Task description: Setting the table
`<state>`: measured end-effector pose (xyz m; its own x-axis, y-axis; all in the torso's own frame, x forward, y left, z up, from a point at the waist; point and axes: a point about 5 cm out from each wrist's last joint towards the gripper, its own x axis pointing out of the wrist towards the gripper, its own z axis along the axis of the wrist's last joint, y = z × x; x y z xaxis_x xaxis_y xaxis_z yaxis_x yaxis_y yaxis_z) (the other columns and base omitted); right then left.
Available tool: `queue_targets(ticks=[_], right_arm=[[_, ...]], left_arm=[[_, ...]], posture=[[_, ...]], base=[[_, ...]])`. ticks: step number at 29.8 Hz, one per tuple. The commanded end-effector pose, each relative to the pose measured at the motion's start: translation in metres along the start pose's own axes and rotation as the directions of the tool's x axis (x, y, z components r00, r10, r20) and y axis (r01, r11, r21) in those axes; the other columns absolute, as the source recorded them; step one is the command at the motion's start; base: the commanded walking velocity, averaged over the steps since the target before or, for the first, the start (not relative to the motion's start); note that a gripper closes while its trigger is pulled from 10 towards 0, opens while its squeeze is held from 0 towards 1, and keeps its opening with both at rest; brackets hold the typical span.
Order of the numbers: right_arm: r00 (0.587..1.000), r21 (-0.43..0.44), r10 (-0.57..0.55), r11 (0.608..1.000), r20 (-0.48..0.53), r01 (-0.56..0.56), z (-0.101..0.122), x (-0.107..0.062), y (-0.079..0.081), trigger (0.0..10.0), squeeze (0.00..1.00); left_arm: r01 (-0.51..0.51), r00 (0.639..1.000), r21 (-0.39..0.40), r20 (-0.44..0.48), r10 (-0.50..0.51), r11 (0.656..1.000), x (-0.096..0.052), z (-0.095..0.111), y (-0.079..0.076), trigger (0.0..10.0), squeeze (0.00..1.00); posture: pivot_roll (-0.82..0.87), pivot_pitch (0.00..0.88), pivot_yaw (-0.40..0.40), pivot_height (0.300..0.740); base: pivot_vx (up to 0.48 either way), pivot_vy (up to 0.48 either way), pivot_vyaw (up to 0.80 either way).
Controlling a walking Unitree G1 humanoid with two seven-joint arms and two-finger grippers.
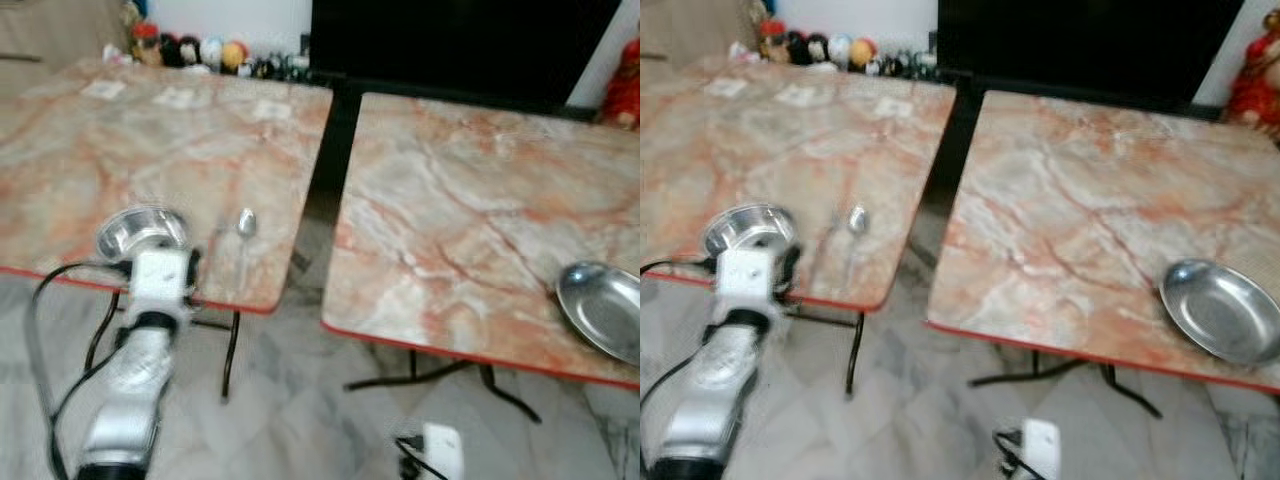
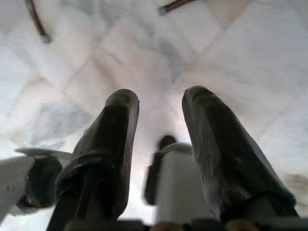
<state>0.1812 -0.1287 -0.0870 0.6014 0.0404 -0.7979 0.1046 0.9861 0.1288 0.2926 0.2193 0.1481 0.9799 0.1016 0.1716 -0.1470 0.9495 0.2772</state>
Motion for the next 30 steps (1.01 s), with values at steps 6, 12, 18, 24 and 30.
queue_targets(ticks=[6,12,18,24,30], right_arm=[[0.999,0.003,-0.037,0.999,-0.005,0.037,-0.004,-0.001,-0.011,10.0,0.0],[0.999,0.007,-0.039,0.999,-0.01,0.039,-0.004,-0.002,-0.011,10.0,0.0],[0.999,0.006,-0.034,0.999,-0.009,0.034,-0.004,-0.001,-0.011,10.0,0.0],[1.0,0.001,-0.028,1.0,-0.009,0.028,-0.004,-0.001,-0.01,10.0,0.0],[1.0,0.001,-0.029,1.0,-0.009,0.029,-0.005,-0.002,-0.01,10.0,0.0]], left_arm=[[0.048,0.999,-0.019,0.01,-0.048,0.999,0.003,0.003,-0.013,10.0,0.0],[0.054,0.998,-0.018,0.017,-0.054,0.998,0.006,0.005,-0.012,10.0,0.0],[0.059,0.998,-0.03,0.026,-0.059,0.998,0.004,0.006,-0.012,10.0,0.0],[0.093,0.995,-0.065,0.033,-0.091,0.994,0.001,0.005,-0.016,10.0,0.0],[0.135,0.99,-0.138,0.057,-0.128,0.981,0.002,0.01,-0.02,10.0,0.0]], posture=[[0.11,0.028,-0.046,0.74],[0.11,0.029,-0.043,0.74],[0.11,0.029,-0.043,0.74],[0.12,0.022,-0.045,0.74],[0.12,0.011,-0.042,0.74]], base=[[0.0,0.48,0.0],[0.0,0.48,0.0],[0.0,0.449,0.0],[0.0,0.049,0.0],[0.0,0.0,0.0]])
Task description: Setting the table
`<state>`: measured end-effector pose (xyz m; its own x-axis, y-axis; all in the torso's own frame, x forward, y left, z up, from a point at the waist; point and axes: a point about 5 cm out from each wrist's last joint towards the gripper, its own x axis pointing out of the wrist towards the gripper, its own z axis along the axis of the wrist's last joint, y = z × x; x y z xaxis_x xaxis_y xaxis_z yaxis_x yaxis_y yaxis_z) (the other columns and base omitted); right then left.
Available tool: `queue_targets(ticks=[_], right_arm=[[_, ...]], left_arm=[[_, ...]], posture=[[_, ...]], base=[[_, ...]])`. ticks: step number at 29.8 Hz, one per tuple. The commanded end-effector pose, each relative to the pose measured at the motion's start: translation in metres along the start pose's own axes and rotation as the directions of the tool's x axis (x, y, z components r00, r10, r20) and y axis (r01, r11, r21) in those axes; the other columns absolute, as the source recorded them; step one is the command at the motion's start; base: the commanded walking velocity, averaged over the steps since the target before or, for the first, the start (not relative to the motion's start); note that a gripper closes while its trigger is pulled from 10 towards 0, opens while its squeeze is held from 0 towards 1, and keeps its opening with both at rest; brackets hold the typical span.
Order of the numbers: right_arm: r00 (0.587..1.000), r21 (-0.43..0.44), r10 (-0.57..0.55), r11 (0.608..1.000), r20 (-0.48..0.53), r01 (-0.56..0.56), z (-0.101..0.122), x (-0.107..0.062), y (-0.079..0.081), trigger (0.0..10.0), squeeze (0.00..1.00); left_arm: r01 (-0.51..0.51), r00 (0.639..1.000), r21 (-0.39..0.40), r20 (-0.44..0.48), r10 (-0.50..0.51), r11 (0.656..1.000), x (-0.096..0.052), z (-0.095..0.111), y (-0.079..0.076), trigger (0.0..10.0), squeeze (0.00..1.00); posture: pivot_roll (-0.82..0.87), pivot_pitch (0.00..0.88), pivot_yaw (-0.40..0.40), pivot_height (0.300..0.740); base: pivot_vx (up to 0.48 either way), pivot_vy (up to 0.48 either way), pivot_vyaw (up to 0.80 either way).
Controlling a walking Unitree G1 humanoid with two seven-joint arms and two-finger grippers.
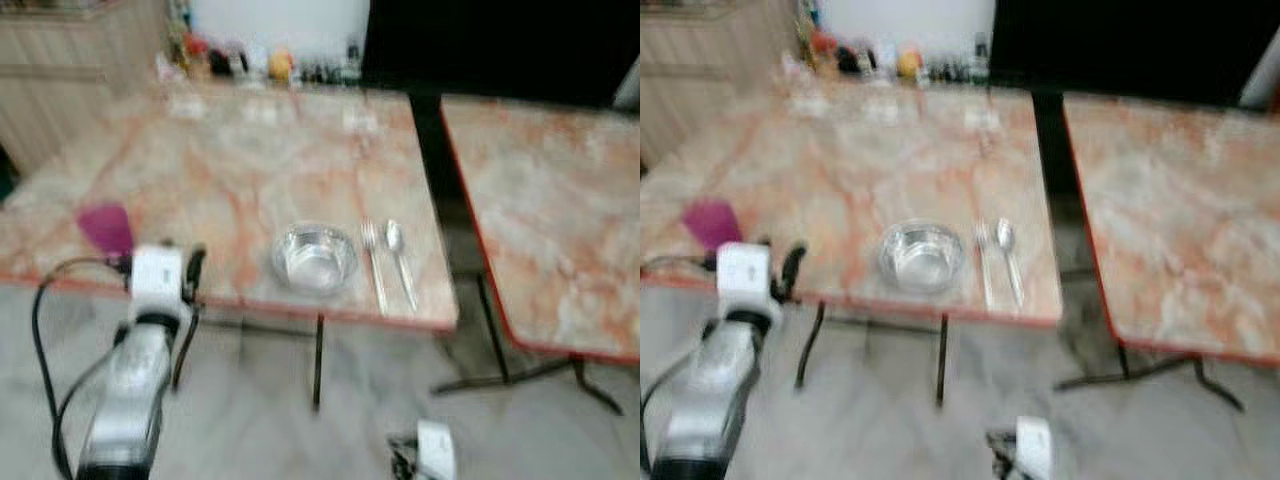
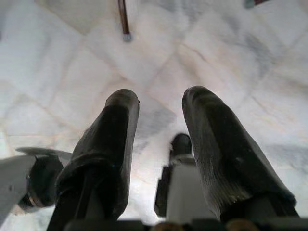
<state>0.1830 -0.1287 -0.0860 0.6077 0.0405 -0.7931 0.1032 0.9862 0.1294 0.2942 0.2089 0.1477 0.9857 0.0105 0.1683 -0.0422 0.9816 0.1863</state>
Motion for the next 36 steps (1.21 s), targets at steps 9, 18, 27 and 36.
queue_targets(ticks=[9,18,27,36], right_arm=[[0.999,-0.003,-0.028,1.0,-0.022,0.028,-0.008,-0.002,-0.01,10.0,0.0],[1.0,-0.003,-0.025,1.0,-0.016,0.025,-0.006,-0.002,-0.009,10.0,0.0],[1.0,-0.004,-0.026,1.0,-0.016,0.026,-0.005,-0.002,-0.009,10.0,0.0],[1.0,-0.004,-0.024,1.0,-0.013,0.024,-0.004,-0.001,-0.009,10.0,0.0]], left_arm=[[0.133,0.991,-0.056,0.023,-0.132,0.99,0.001,0.006,-0.024,10.0,0.0],[0.28,0.96,-0.074,-0.011,-0.281,0.957,-0.001,0.002,-0.046,10.0,0.0],[0.247,0.967,-0.096,-0.047,-0.252,0.964,0.0,-0.002,-0.04,10.0,0.0],[0.194,0.974,-0.157,-0.084,-0.209,0.968,0.006,-0.005,-0.034,10.0,0.0]], posture=[[0.12,0.0,-0.042,0.74],[0.12,0.0,-0.04,0.74],[0.13,0.0,-0.044,0.74],[0.13,0.018,-0.042,0.74]], base=[[0.0,0.0,0.0],[0.0,0.0,0.0],[0.0,-0.298,0.0],[0.0,0.0,0.0]])
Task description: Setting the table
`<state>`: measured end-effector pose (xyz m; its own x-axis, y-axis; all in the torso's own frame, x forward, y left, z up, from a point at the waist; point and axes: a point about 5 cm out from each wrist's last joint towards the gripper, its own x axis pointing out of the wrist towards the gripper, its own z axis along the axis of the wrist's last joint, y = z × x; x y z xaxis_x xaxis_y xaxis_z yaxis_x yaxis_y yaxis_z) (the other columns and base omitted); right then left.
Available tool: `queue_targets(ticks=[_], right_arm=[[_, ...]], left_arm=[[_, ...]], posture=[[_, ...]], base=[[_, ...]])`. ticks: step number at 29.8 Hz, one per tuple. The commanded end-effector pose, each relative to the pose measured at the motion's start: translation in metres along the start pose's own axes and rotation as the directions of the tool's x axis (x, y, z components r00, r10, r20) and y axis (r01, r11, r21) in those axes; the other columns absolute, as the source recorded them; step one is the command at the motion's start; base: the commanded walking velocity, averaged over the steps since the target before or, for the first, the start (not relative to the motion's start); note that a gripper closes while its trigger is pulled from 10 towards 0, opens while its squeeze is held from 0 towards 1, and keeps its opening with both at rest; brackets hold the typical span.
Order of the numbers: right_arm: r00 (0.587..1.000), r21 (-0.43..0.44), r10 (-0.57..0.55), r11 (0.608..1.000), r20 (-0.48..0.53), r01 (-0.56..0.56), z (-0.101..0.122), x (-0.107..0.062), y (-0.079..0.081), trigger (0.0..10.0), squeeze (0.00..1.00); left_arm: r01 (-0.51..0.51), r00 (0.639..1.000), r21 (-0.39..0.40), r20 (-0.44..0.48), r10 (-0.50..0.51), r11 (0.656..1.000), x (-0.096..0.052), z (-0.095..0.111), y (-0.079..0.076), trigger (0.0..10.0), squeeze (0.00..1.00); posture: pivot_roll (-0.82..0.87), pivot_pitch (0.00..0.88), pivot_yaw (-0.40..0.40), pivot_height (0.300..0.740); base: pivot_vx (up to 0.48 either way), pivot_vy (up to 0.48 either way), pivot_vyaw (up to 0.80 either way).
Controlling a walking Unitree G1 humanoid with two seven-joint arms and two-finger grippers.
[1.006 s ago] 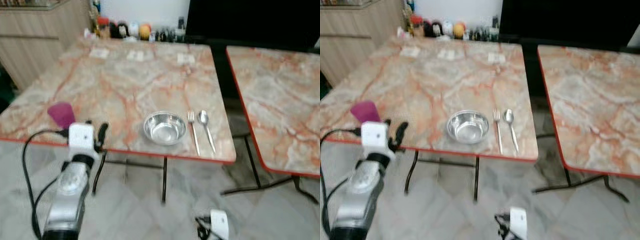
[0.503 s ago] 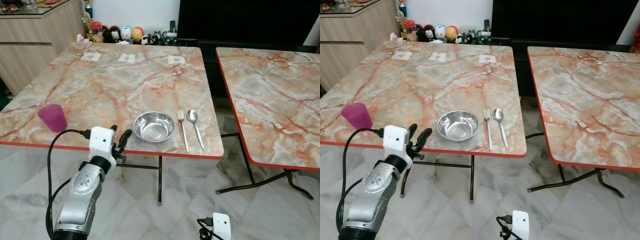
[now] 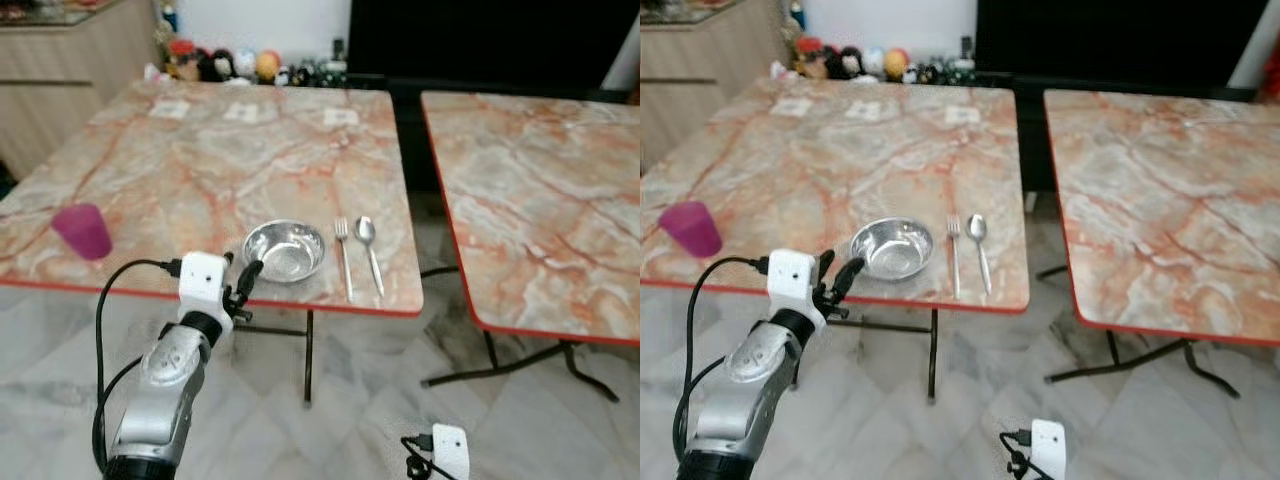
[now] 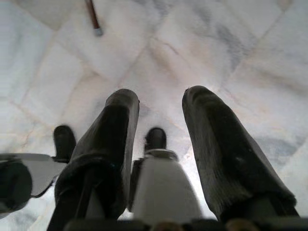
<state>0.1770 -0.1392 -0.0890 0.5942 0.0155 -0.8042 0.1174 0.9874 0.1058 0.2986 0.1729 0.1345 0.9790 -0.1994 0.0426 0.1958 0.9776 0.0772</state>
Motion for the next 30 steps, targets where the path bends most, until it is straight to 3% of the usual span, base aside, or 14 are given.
queue_targets(ticks=[1,12,30], right_arm=[[1.0,-0.001,0.004,1.0,0.001,-0.004,0.0006,0.0003,0.0022,10.0,0.0],[1.0,-0.002,0.002,1.0,0.001,-0.002,0.0018,0.0005,0.0015,10.0,0.0],[1.0,-0.012,0.004,1.0,0.0,-0.004,0.0022,0.0006,0.0,10.0,0.0]], left_arm=[[-0.023,1.0,-0.016,-0.001,0.023,1.0,0.0029,0.0029,0.0044,10.0,0.0],[-0.04,0.999,-0.028,0.0,0.04,0.999,0.0027,0.0057,0.0112,10.0,0.0],[-0.048,0.999,-0.032,0.008,0.048,0.998,0.0014,0.0069,0.0129,10.0,0.0]], posture=[[0.13,0.018,-0.042,0.74],[0.13,0.029,-0.045,0.74],[0.12,0.021,-0.053,0.74]], base=[[0.0,0.0,0.0],[0.044,0.0,0.0],[0.229,0.0,0.0]])
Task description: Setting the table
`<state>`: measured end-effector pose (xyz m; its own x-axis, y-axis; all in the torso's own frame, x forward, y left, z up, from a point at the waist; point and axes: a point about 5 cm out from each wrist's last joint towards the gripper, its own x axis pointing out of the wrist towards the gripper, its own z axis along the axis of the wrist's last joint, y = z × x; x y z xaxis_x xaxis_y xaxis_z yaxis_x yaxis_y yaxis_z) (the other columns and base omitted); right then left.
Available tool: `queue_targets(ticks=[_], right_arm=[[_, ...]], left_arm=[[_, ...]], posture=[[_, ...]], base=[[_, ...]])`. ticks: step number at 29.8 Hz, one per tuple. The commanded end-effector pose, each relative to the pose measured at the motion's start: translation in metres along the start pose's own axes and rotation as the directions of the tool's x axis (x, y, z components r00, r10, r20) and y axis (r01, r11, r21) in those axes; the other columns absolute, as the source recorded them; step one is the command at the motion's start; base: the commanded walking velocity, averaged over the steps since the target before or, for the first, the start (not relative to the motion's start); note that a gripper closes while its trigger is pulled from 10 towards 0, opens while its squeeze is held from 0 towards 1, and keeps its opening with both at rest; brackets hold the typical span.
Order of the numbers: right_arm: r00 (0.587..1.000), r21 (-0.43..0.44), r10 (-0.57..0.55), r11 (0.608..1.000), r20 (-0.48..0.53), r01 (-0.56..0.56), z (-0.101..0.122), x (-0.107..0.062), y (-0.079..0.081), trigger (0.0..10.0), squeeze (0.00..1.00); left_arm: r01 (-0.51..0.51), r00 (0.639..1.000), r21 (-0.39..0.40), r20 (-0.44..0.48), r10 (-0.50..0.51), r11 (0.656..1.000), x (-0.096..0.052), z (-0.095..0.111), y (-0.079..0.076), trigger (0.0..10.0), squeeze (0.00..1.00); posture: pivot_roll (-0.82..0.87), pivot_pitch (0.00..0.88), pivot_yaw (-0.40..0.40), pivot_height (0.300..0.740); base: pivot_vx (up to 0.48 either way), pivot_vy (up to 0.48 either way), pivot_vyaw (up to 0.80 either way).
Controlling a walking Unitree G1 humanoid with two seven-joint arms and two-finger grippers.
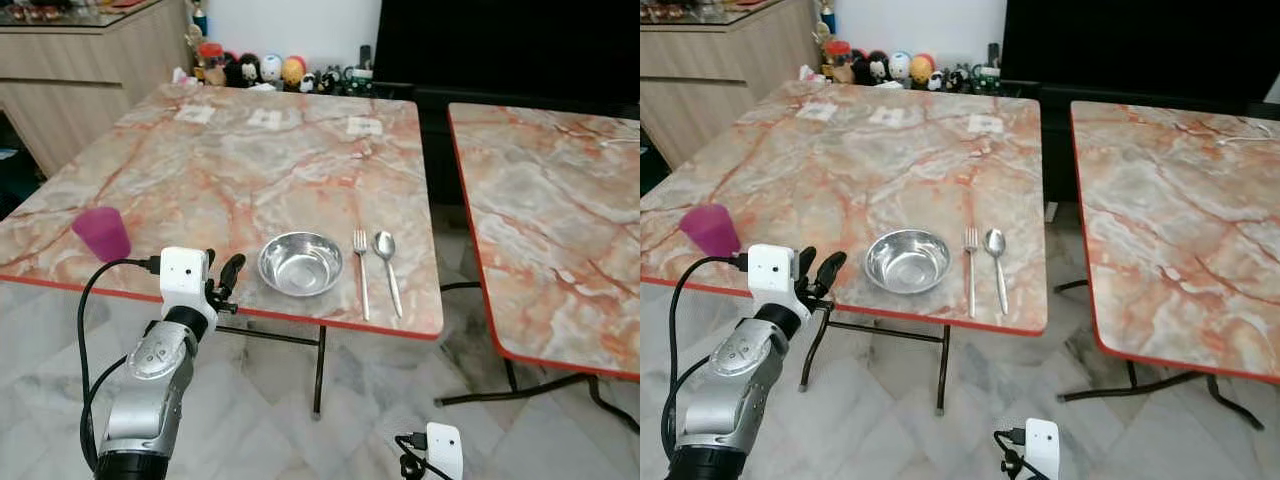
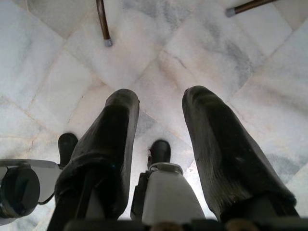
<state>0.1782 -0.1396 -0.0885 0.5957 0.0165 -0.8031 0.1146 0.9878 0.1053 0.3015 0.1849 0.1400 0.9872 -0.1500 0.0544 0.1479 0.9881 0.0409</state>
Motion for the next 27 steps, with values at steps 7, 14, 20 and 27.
queue_targets(ticks=[7,14,20,27], right_arm=[[1.0,-0.011,0.004,1.0,-0.002,-0.004,0.001,0.0,0.0,10.0,0.0],[1.0,-0.015,0.008,1.0,-0.003,-0.008,0.001,0.0,0.0,10.0,0.0],[1.0,-0.018,0.01,1.0,-0.003,-0.01,0.001,0.0,0.001,10.0,0.0],[1.0,-0.019,0.01,1.0,0.001,-0.01,0.003,0.001,0.001,10.0,0.0]], left_arm=[[0.025,0.999,-0.012,0.037,-0.024,1.0,0.001,0.008,-0.001,10.0,0.0],[0.072,0.997,-0.01,0.025,-0.072,0.997,0.002,0.008,-0.004,10.0,0.0],[0.143,0.99,-0.014,-0.005,-0.143,0.99,0.008,0.008,-0.008,10.0,0.0],[0.263,0.96,-0.071,-0.081,-0.268,0.962,0.034,0.005,-0.021,10.0,0.0]], posture=[[0.12,0.021,-0.053,0.74],[0.13,0.0,-0.052,0.74],[0.14,0.0,-0.054,0.74],[0.14,0.0,-0.055,0.74]], base=[[0.0,0.0,0.0],[0.0,0.0,0.0],[0.0,0.0,0.0],[0.0,0.0,0.0]])
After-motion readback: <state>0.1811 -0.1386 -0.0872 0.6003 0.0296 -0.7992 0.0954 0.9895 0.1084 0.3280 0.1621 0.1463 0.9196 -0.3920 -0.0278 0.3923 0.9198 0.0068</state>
